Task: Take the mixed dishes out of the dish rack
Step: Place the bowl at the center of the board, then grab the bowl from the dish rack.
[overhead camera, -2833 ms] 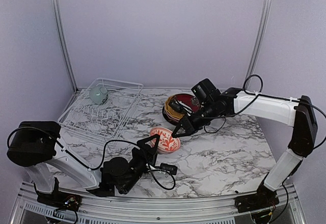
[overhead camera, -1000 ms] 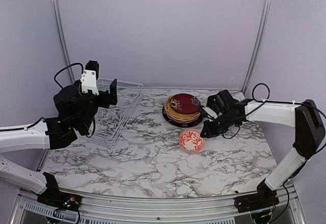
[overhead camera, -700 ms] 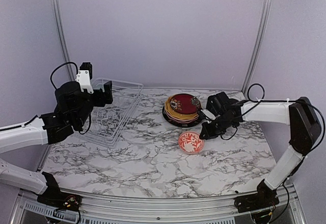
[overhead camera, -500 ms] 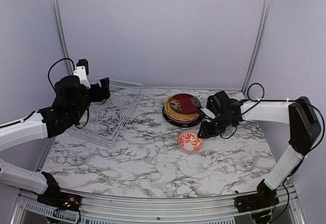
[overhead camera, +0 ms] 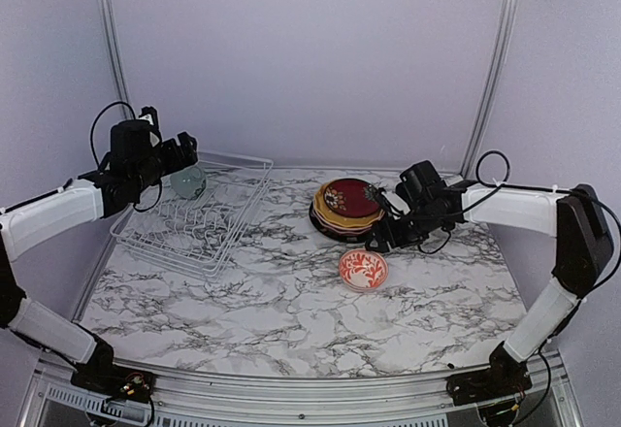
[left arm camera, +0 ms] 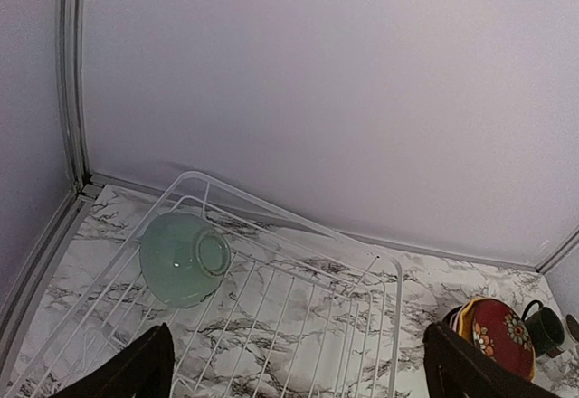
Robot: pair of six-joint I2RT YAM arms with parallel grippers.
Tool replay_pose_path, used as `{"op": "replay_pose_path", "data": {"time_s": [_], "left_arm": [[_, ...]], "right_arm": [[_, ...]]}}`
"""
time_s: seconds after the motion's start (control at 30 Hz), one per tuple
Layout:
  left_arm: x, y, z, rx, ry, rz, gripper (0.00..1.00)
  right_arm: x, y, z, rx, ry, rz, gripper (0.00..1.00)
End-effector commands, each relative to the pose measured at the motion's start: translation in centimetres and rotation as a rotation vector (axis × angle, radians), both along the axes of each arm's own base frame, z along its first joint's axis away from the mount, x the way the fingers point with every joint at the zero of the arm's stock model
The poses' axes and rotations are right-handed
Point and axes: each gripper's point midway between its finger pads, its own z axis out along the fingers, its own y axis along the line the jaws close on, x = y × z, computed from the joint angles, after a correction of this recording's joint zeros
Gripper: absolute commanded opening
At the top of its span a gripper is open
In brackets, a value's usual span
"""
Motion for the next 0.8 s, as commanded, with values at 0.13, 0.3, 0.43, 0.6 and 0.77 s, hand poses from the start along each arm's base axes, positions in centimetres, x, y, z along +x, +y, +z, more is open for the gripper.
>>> {"op": "replay_pose_path", "data": {"time_s": [0.13,0.3,0.43,0.6,0.77], "left_arm": [[3.8,1.8,-5.5,-0.253,0.165,-0.030,0.99],[6.1,2.6,-8.7,-0.323,0.233,0.031,0.99],[8.1,3.6,-11.2,-0.347,0.312,0.102,0.99],[10.3,4.2,-12.9,-0.386,0.348,0.140,0.99],[11.7,5.3,-14.9,-0.329,0.449,0.221,0.99]], "right_arm": [[0.9,0.5,5.6,0.062,-0.116,0.002,0.80],[0.9,0.8,7.6,0.096,-0.144,0.005,0.81],[1.0,0.8,8.8,0.113,-0.168,0.004,0.82],[0.7,0.8,9.2,0.119,-0.174,0.007,0.82],[0.5,0.5,9.0,0.112,-0.175,0.006,0.82]]}}
